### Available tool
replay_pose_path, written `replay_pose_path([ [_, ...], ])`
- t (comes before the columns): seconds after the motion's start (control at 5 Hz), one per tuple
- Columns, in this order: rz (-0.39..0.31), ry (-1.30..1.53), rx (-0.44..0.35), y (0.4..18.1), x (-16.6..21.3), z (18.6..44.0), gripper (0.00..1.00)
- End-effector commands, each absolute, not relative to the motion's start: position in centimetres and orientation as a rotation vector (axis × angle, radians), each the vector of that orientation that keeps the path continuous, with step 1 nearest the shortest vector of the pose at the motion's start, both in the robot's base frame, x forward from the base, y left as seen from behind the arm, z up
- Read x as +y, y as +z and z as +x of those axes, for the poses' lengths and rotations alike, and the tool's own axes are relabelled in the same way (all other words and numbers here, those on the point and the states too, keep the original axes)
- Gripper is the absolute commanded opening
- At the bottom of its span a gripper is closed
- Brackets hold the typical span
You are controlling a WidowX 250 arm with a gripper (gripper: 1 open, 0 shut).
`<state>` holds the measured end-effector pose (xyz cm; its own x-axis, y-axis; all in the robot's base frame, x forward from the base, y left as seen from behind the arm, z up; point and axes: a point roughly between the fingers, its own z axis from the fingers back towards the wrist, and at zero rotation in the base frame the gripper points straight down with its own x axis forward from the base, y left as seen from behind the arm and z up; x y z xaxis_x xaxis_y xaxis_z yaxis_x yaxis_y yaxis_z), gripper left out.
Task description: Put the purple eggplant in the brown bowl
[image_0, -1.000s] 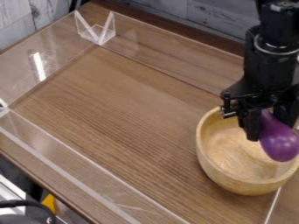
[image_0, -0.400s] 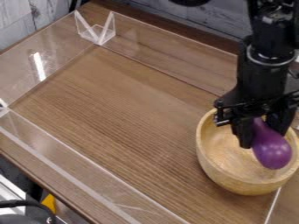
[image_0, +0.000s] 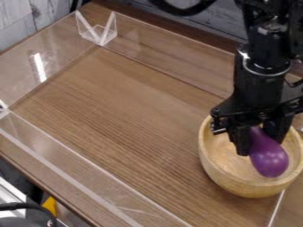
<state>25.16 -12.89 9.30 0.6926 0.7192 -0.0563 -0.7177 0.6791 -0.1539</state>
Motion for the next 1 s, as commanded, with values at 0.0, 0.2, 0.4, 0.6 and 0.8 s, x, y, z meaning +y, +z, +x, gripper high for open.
replay_pose_path([
  [0.0,-0.207,0.796,-0.051,10.4,-13.1,25.3,0.00],
  [0.2,-0.204,0.799,-0.053,10.0,-13.0,25.2,0.00],
  [0.4,-0.200,0.799,-0.055,9.6,-12.9,25.1,0.00],
  [0.6,-0.196,0.798,-0.056,9.4,-12.9,25.0,0.00],
  [0.8,-0.192,0.796,-0.057,9.1,-12.8,24.9,0.00],
])
